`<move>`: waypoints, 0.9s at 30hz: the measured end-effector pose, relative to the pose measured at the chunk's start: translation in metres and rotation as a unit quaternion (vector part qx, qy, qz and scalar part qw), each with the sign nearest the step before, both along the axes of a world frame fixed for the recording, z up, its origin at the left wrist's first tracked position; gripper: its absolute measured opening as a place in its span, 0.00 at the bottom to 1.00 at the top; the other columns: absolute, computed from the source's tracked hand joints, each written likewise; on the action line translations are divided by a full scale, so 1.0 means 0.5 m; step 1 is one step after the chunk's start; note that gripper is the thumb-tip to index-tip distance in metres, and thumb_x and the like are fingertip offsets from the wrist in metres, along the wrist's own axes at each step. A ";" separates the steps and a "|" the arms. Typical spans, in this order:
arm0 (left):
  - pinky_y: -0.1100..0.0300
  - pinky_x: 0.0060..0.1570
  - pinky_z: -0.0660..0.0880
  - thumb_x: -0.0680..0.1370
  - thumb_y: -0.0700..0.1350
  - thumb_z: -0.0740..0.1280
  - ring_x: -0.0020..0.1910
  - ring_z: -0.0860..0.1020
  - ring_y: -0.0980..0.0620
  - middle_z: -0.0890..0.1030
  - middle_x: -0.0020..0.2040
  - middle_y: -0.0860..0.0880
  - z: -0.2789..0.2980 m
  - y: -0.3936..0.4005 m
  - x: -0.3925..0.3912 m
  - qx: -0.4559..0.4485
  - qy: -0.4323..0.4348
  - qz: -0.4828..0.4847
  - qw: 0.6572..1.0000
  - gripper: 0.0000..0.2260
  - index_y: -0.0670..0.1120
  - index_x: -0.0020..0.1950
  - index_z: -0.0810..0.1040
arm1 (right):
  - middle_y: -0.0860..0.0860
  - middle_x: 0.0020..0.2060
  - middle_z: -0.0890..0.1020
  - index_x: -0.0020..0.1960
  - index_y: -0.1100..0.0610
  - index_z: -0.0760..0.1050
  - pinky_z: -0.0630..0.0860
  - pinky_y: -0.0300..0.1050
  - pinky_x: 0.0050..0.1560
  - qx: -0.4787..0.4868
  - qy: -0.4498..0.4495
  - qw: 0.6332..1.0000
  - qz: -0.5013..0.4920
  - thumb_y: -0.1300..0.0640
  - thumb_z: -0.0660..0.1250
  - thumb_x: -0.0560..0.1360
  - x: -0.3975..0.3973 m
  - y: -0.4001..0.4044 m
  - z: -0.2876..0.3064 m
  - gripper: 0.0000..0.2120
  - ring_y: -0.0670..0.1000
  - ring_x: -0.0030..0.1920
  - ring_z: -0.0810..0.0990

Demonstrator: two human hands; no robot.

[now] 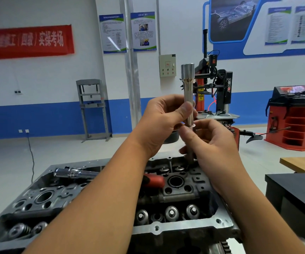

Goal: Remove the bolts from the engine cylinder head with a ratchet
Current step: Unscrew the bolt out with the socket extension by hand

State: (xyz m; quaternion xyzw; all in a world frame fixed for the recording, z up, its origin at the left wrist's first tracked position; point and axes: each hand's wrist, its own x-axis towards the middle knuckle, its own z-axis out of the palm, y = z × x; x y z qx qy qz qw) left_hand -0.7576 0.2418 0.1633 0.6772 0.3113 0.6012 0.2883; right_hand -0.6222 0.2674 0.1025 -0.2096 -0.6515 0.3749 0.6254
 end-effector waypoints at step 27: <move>0.52 0.41 0.75 0.76 0.49 0.75 0.44 0.78 0.41 0.87 0.45 0.45 -0.003 0.008 -0.007 0.009 -0.014 0.036 0.999 0.10 0.44 0.53 0.82 | 0.54 0.37 0.86 0.43 0.50 0.81 0.84 0.62 0.43 -0.014 0.000 1.000 -0.017 0.47 0.81 0.70 0.006 0.005 -0.004 0.11 0.58 0.38 0.87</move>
